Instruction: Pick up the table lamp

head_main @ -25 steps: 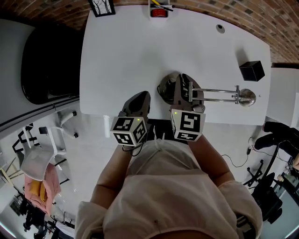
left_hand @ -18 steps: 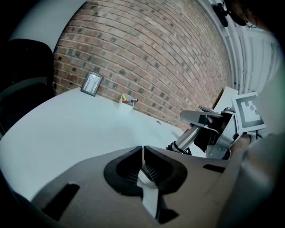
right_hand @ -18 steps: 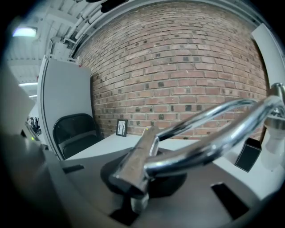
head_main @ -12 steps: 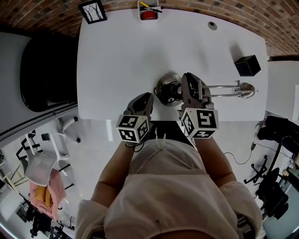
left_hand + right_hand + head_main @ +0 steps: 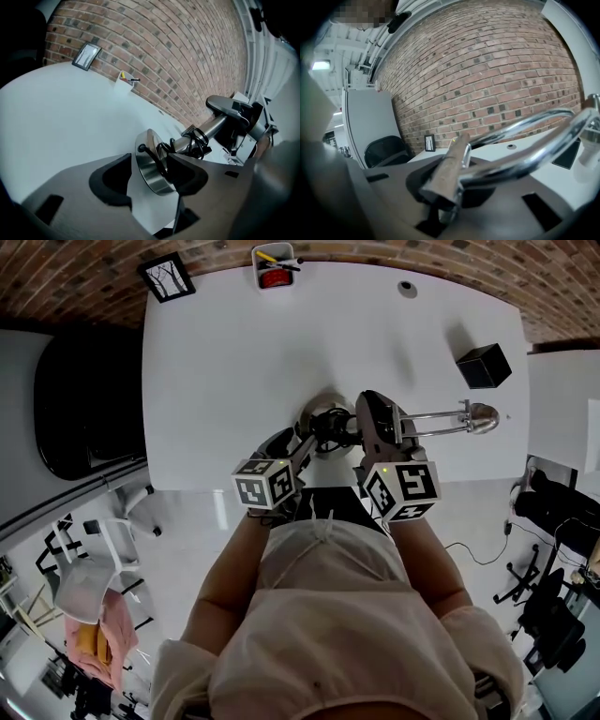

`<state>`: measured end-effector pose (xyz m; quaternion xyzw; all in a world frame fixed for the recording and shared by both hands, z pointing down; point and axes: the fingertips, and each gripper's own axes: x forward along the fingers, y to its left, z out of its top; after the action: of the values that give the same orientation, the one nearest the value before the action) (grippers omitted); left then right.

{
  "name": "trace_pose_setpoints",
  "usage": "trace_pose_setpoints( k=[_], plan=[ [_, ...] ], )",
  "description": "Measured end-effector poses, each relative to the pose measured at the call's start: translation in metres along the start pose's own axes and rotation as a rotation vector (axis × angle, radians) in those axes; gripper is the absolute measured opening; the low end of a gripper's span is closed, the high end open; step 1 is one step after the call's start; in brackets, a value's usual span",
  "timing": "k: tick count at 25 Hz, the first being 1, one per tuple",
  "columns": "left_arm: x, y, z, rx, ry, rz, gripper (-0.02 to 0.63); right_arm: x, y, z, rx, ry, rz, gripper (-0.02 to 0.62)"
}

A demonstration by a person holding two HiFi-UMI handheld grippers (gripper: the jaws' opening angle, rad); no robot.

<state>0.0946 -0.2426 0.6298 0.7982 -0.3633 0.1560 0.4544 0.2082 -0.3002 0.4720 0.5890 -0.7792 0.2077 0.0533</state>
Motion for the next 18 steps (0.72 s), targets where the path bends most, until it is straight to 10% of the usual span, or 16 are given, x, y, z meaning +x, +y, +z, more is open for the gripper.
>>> trace_pose_setpoints(
  k=[18],
  plan=[
    [0.028, -0.015, 0.001, -0.420, 0.002, -0.187, 0.143, -0.003, -0.018, 0.002, 0.055, -0.004, 0.024, 0.043]
  ],
)
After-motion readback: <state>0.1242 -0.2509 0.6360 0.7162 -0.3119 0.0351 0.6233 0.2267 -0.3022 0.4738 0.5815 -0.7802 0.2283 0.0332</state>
